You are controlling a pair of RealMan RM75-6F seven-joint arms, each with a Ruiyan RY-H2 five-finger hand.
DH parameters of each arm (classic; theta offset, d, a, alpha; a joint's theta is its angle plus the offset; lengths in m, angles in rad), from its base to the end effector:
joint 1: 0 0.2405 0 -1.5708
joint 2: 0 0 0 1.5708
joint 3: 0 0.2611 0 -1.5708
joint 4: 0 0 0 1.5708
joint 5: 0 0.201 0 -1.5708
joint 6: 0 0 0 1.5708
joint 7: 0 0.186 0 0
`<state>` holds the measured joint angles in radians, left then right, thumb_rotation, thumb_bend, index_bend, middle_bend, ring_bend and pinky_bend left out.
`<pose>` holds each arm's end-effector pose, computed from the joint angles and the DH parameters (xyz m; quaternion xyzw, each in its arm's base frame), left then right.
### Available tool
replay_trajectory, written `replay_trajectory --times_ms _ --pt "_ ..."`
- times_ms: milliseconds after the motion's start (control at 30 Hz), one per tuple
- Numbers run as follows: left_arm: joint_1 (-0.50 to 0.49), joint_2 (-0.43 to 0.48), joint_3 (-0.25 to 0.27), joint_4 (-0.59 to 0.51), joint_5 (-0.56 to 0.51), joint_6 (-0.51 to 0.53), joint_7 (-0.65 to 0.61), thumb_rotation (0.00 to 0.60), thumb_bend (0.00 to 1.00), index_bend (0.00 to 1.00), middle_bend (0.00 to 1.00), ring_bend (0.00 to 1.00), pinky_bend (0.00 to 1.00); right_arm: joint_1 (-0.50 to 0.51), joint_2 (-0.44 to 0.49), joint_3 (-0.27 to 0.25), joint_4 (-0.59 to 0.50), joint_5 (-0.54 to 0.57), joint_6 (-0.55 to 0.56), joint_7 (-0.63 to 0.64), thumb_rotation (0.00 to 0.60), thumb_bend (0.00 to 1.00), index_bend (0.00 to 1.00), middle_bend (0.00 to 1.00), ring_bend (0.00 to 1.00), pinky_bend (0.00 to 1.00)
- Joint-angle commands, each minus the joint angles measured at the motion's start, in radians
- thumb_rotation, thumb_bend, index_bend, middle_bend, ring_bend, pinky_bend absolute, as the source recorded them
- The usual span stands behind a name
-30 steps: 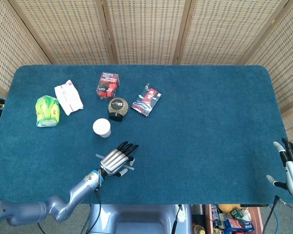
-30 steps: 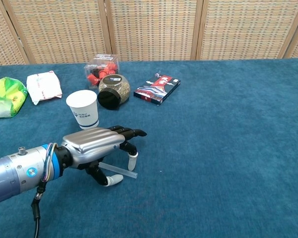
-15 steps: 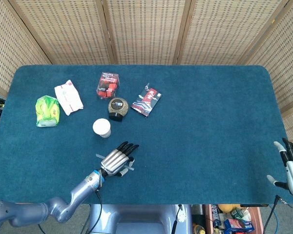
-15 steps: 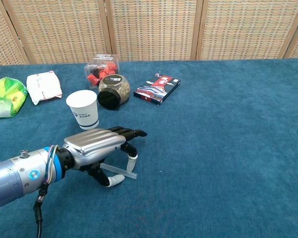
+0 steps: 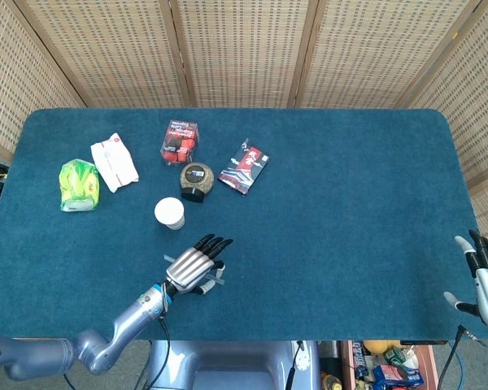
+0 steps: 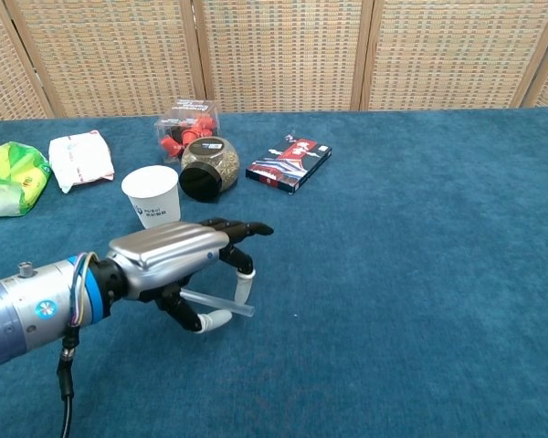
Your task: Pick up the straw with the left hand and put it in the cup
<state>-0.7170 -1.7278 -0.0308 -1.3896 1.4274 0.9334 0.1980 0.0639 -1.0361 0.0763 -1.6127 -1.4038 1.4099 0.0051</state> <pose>-0.1134 0.3074 -0.1068 -0.8164 -0.3425 -0.3787 0.2697 -0.3400 -0.2204 0.1971 0.5789 -0.4055 0.3339 0.6236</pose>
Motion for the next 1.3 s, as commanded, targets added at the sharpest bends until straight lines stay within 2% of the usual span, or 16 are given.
replay_trajectory --times_ms 33,433,600,800,900,1000,1167,1300 --pt "0.002 0.031 -0.008 -0.045 0.019 0.022 -0.017 0.6 0.4 0.58 0.0 0.0 0.0 0.0 -0.001 0.0 0.0 0.001 -0.001 -0.003 0.6 0.0 0.0 0.0 0.0 0.0" --pt "0.009 0.174 -0.051 -0.235 0.053 0.086 -0.094 0.6 0.4 0.58 0.0 0.0 0.0 0.004 -0.007 0.0 0.002 0.01 -0.01 -0.018 0.6 0.0 0.0 0.0 0.0 0.0" --pt "0.01 0.234 -0.077 -0.299 0.052 0.1 -0.176 0.6 0.4 0.58 0.0 0.0 0.0 0.007 -0.011 0.001 0.002 0.016 -0.015 -0.026 0.6 0.0 0.0 0.0 0.0 0.0" --pt "0.005 0.325 -0.13 -0.369 0.029 0.092 -0.368 0.6 0.4 0.58 0.0 0.0 0.0 0.011 -0.015 0.003 0.005 0.026 -0.023 -0.037 0.6 0.0 0.0 0.0 0.0 0.0" --pt "-0.004 0.429 -0.199 -0.402 -0.009 0.068 -0.569 0.6 0.4 0.58 0.0 0.0 0.0 0.015 -0.021 0.006 0.008 0.039 -0.032 -0.053 0.6 0.0 0.0 0.0 0.0 0.0" --pt "-0.012 0.499 -0.229 -0.413 -0.014 0.038 -0.698 0.6 0.4 0.58 0.0 0.0 0.0 0.019 -0.025 0.009 0.007 0.048 -0.038 -0.063 0.6 0.0 0.0 0.0 0.0 0.0" --pt "-0.019 0.583 -0.275 -0.387 -0.044 -0.006 -0.908 0.6 0.4 0.58 0.0 0.0 0.0 0.026 -0.033 0.01 0.007 0.062 -0.052 -0.087 0.6 0.0 0.0 0.0 0.0 0.0" --pt "-0.022 0.618 -0.278 -0.337 -0.032 -0.041 -1.04 0.6 0.4 0.58 0.0 0.0 0.0 0.031 -0.04 0.011 0.012 0.075 -0.062 -0.101 0.6 0.0 0.0 0.0 0.0 0.0"
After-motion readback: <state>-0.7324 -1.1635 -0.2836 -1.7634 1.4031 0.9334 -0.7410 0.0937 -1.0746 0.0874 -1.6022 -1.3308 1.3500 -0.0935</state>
